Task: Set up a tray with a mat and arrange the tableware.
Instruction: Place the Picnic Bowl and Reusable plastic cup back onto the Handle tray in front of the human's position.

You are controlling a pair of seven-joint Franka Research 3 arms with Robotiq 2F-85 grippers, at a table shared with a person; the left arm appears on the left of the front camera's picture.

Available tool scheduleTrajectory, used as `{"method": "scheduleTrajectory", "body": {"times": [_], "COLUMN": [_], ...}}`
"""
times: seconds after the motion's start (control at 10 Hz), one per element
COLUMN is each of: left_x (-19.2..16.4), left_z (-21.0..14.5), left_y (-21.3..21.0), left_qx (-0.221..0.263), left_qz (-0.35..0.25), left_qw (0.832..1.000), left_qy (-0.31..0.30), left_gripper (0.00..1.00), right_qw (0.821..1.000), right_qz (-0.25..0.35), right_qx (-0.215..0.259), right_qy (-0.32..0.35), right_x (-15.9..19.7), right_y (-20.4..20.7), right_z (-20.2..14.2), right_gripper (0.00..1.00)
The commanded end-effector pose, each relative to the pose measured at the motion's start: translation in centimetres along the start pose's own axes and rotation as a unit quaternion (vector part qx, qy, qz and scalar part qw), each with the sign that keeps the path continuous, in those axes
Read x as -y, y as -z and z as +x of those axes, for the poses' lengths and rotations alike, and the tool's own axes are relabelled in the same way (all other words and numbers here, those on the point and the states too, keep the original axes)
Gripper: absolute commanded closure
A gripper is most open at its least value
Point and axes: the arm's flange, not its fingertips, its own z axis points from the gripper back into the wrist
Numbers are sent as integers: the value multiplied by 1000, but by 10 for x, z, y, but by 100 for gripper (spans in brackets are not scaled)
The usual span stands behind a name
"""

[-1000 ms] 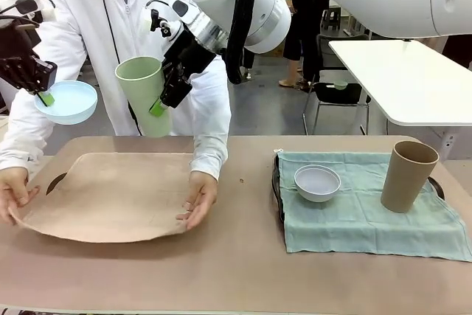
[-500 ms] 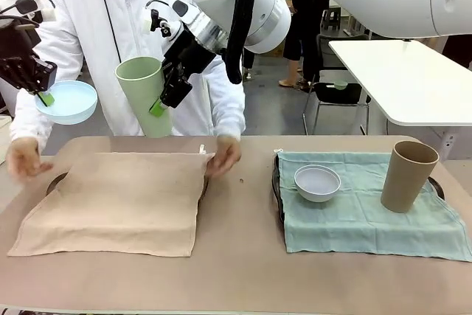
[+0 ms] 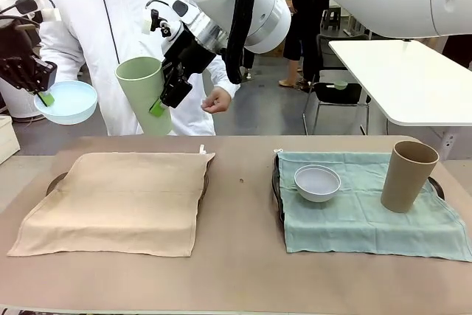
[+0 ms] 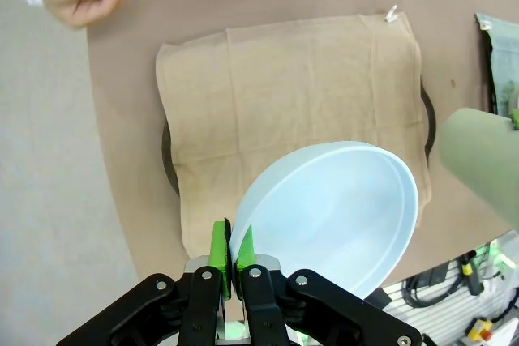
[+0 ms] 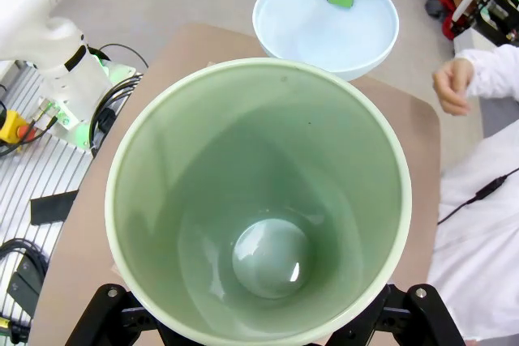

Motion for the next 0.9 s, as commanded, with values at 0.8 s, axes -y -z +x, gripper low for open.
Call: {"method": "scheduleTrajectory", "body": {"times": [0.8], "left_x": [-1], "left_z": [0], "left_y": [0], "left_qx": [7], "left_qz": [-4], "left_qw": [1000], "left_qy": [5], "left_gripper": [100], "right_qw": [1000], "right_qz": [0], "right_qx": [6], "right_qy": [-3], "right_x": [0], "right_y": [1], "right_z": [1], "right_gripper": [76]}}
